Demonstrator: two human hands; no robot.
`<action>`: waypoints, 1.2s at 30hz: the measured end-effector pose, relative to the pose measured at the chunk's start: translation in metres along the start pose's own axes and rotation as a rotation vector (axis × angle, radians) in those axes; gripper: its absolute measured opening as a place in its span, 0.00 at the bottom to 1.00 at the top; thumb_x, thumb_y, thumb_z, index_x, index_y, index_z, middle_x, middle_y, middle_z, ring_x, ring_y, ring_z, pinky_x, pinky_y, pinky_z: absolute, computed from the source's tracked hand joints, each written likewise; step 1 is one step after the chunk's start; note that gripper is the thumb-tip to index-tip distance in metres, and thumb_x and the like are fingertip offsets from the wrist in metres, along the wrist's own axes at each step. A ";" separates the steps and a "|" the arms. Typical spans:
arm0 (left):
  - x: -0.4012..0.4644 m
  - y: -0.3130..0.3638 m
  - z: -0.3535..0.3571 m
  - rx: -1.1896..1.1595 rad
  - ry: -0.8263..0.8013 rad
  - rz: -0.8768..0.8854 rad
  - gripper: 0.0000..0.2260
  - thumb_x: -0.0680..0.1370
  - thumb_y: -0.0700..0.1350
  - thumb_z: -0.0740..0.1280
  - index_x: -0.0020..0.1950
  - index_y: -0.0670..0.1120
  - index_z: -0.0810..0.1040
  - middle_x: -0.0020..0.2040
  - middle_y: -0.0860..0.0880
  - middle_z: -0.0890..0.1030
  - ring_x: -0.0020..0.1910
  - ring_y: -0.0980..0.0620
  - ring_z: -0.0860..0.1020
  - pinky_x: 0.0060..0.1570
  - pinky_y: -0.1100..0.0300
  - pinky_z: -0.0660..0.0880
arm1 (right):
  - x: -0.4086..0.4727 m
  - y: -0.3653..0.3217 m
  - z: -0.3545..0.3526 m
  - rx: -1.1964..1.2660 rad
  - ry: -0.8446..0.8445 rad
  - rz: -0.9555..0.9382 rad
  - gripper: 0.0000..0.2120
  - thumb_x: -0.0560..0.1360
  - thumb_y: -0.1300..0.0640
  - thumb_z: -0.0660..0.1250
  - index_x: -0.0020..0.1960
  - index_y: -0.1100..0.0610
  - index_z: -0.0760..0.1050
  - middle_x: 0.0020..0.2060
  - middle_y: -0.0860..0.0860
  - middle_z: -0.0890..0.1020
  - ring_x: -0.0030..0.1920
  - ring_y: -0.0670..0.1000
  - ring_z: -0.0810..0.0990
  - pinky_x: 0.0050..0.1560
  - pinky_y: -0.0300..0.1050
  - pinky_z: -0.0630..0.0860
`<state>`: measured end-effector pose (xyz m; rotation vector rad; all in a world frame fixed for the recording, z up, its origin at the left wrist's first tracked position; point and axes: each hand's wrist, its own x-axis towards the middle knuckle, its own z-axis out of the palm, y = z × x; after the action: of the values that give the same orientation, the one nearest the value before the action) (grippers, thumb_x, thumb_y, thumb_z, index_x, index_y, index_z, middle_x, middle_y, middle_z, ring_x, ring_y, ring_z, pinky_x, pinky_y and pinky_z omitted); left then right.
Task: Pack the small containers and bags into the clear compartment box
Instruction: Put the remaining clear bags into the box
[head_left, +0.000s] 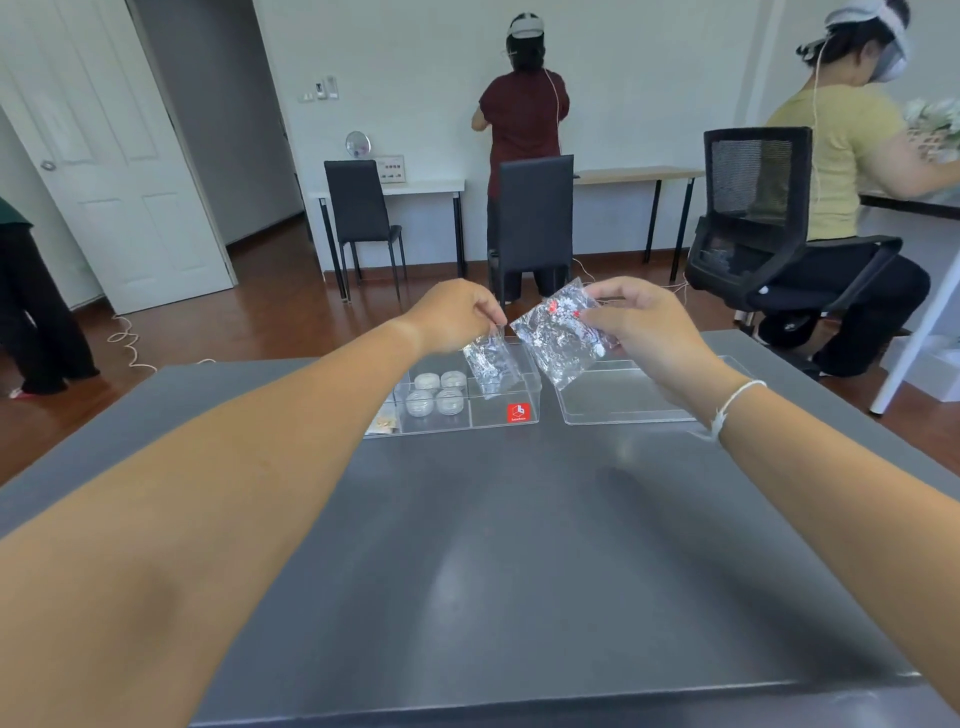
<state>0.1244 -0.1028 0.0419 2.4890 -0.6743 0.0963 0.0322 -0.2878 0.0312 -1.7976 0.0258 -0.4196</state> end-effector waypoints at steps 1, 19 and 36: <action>0.001 -0.001 0.003 -0.001 -0.011 0.002 0.12 0.75 0.35 0.61 0.44 0.49 0.80 0.43 0.51 0.79 0.41 0.59 0.76 0.40 0.70 0.68 | 0.002 0.001 0.001 -0.001 0.017 0.012 0.06 0.72 0.63 0.68 0.44 0.53 0.78 0.32 0.46 0.75 0.30 0.44 0.70 0.38 0.38 0.71; -0.012 -0.042 -0.009 0.081 0.049 0.017 0.13 0.77 0.45 0.63 0.60 0.50 0.78 0.63 0.50 0.78 0.54 0.55 0.74 0.59 0.62 0.66 | 0.023 0.007 0.032 -0.004 0.162 0.261 0.10 0.70 0.61 0.66 0.31 0.54 0.71 0.19 0.45 0.79 0.38 0.48 0.74 0.35 0.38 0.69; -0.060 -0.085 -0.049 0.405 -0.226 -0.196 0.45 0.59 0.77 0.56 0.72 0.57 0.61 0.75 0.56 0.60 0.75 0.49 0.52 0.73 0.42 0.47 | 0.028 0.005 0.077 -0.336 0.142 0.330 0.09 0.69 0.61 0.66 0.31 0.57 0.71 0.28 0.51 0.71 0.28 0.48 0.69 0.24 0.40 0.64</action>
<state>0.1164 0.0115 0.0291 2.9743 -0.5366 -0.1373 0.0818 -0.2243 0.0181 -2.0422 0.5113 -0.3159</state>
